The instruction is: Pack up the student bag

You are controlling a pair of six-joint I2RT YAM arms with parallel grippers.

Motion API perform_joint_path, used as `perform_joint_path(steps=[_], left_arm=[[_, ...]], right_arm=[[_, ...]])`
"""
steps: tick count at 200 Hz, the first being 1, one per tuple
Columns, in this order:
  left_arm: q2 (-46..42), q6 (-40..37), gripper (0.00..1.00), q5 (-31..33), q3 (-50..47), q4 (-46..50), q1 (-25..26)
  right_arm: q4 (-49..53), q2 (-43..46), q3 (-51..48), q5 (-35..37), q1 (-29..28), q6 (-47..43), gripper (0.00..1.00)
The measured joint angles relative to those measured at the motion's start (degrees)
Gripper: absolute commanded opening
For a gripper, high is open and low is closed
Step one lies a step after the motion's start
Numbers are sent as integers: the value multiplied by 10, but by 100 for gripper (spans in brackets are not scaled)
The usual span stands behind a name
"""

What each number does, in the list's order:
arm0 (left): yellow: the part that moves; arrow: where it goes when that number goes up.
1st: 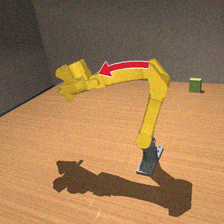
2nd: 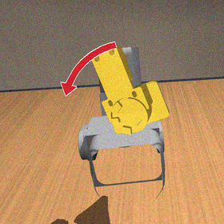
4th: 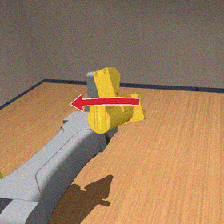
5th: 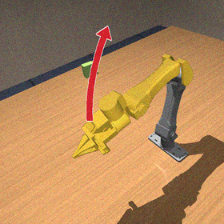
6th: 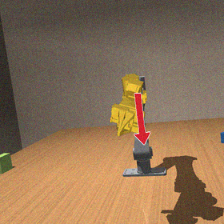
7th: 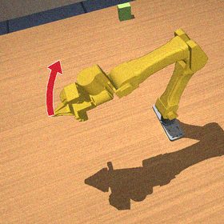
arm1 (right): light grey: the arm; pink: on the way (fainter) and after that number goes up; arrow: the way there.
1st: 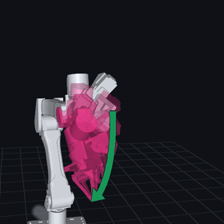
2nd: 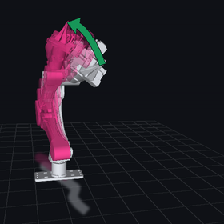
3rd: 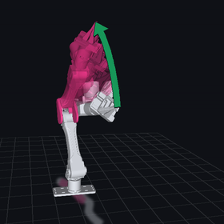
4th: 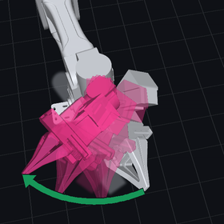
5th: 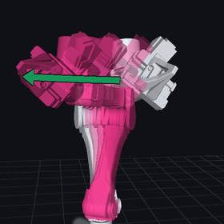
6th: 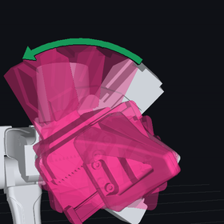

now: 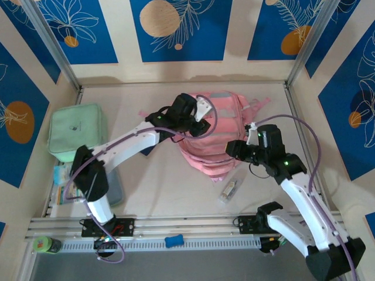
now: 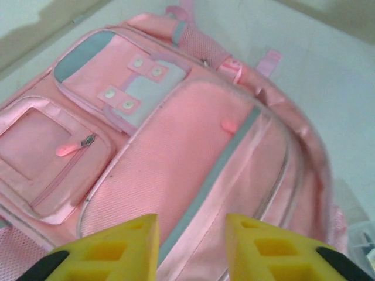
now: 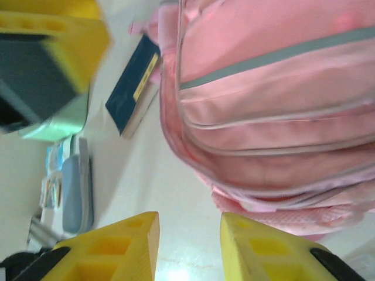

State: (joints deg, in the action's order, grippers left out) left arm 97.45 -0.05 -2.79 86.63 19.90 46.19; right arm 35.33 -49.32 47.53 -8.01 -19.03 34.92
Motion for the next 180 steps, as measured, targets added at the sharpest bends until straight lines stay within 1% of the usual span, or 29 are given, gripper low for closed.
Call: perform_joint_path(steps=[17, 36, 45, 65, 91, 120, 144, 162, 180], left_arm=[[-68, 30, 46, 5, -53, -14, -8], [-121, 54, 50, 18, -92, -16, -37], [-132, 66, 52, 27, -100, -11, -61], [-126, 94, 56, 47, -110, 10, -126], [-83, 119, 60, 72, -122, 42, -206], [2, 133, 65, 82, -116, 64, -271], [79, 137, 71, 82, -85, 73, -300], [131, 137, 75, 81, -51, 76, -312], [169, 140, 76, 63, -26, 71, -322]], right_arm=[[-7, -47, 1, -13, -35, 7, 37], [-26, -105, 6, -12, -97, 21, 38], [-37, -140, 16, -10, -127, 26, 39], [-60, -220, 54, 0, -182, 38, 44], [-100, -309, 101, 14, -229, 53, 49], [-122, -388, 146, 26, -251, 65, 52], [-132, -425, 164, 35, -253, 67, 52], [-130, -433, 164, 36, -253, 67, 52], [-128, -433, 164, 38, -252, 67, 52]])
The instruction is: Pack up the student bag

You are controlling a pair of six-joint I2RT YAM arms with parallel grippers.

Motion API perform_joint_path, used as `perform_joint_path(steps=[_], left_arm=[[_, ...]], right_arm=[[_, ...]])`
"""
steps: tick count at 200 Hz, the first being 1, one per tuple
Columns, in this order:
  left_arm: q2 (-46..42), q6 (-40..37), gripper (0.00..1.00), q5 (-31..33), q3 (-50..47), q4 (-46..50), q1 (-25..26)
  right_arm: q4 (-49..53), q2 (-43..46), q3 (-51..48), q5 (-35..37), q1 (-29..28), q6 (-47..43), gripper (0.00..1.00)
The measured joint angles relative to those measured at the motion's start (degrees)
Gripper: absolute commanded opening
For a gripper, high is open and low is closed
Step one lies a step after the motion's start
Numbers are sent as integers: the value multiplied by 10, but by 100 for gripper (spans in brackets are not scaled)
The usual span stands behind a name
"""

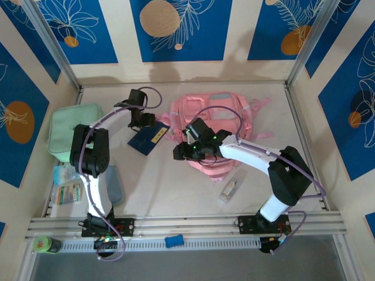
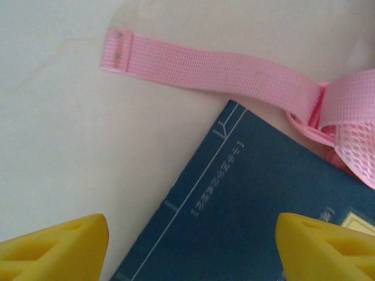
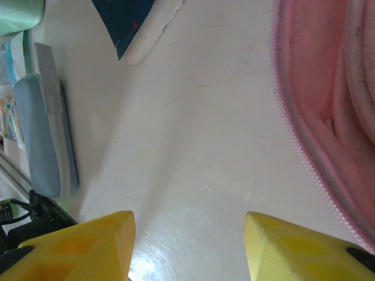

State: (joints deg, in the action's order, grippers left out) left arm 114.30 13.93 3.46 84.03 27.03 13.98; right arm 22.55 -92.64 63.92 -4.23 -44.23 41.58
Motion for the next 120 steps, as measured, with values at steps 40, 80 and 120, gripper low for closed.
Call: perform_joint_path(steps=[40, 80, 120], left_arm=[[48, 5, 75, -19, 31, 6, -7], [14, 49, 66, -19, -47, -20, -7], [-68, 108, 64, 55, -152, -7, 21]], right_arm=[[2, 21, -22, 2, 15, 0, 52], [7, 35, -26, 4, 32, -3, 52], [11, 38, -25, 3, 43, -14, 51]])
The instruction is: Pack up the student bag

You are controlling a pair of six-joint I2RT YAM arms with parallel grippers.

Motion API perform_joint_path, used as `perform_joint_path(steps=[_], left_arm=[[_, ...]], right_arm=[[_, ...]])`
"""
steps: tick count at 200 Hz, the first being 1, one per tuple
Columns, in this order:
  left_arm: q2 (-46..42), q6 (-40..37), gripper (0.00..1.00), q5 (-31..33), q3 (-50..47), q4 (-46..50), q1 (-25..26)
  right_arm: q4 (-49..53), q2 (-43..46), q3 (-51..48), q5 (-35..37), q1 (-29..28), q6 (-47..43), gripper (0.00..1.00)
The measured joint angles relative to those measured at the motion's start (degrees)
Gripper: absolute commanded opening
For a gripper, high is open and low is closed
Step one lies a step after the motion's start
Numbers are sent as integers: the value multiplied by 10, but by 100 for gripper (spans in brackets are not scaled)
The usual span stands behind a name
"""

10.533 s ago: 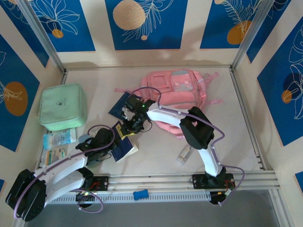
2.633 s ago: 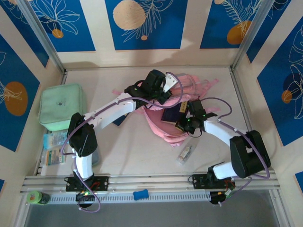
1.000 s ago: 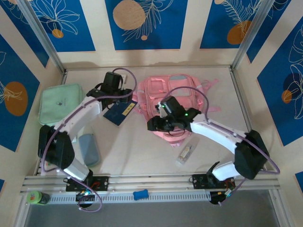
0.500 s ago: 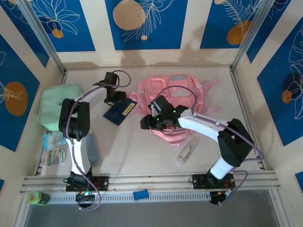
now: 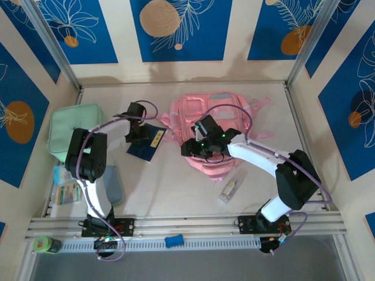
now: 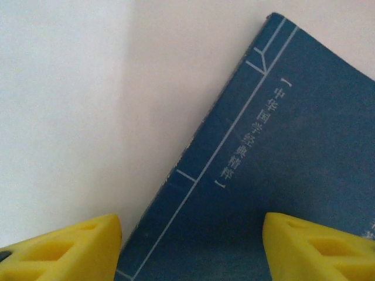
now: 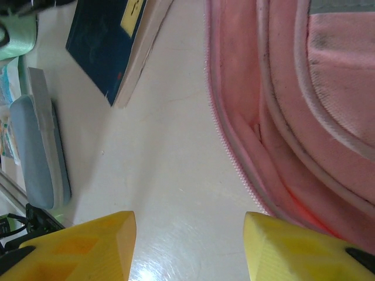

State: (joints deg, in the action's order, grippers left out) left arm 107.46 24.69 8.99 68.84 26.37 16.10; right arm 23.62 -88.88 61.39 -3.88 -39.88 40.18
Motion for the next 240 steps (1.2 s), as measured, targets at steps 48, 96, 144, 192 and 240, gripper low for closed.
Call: perform_joint_path(steps=[48, 96, 144, 192, 240], left_arm=[[-92, 114, 66, 66, -114, 11, 113], [-222, 216, 75, 78, -227, 28, 164], [-234, 201, 80, 59, -231, 12, 129], [-236, 154, 77, -23, -258, -20, 95], [-258, 181, 69, -43, -292, -19, 139]], right_arm=[[4, -12, 13, -12, 9, -14, 51], [16, -68, 61, -31, -4, -14, 53], [21, -124, 98, -31, -38, -1, 52], [24, -173, 136, -28, -50, 25, 52], [28, -229, 171, -6, -51, 47, 51]])
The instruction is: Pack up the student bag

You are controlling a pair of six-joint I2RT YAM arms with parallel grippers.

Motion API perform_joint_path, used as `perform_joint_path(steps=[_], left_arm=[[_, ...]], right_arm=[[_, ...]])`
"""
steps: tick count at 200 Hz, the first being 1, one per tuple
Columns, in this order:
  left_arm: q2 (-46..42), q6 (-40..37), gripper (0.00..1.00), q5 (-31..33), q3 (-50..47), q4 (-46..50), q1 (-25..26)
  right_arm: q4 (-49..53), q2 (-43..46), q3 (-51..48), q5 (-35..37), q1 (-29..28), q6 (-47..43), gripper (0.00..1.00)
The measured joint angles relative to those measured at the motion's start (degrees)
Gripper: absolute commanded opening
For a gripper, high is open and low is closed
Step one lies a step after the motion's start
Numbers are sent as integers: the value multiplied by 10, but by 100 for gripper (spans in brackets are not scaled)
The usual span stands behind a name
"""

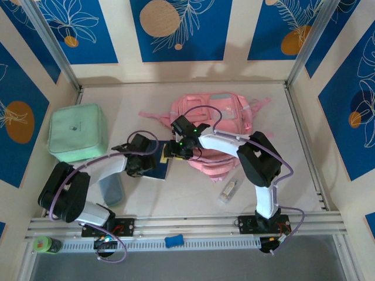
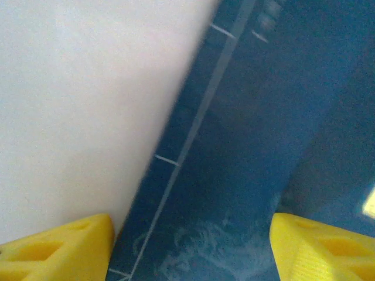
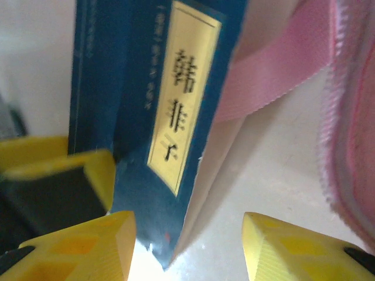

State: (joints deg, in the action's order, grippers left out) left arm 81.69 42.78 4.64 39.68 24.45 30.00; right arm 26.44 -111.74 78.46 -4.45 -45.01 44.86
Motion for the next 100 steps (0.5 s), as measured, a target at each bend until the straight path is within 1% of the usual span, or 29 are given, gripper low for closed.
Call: perform_joint_path(steps=[21, 39, 66, 90, 100], left_arm=[[-33, 40, 66, -1, -26, 5, 58], [-70, 70, 66, -2, -51, 5, 80], [-98, 82, 65, 0, -59, 1, 69], [-100, 81, 64, -4, -59, -5, 37], [-100, 78, 61, -16, -60, -19, 19]], right_arm=[[15, -13, 15, 15, 0, 2, 51], [26, -14, 21, 23, -2, 2, 51], [28, -17, 22, 22, -5, -5, 47], [28, -28, 22, 22, -11, -10, 44], [30, -34, 24, 23, -15, -10, 43]])
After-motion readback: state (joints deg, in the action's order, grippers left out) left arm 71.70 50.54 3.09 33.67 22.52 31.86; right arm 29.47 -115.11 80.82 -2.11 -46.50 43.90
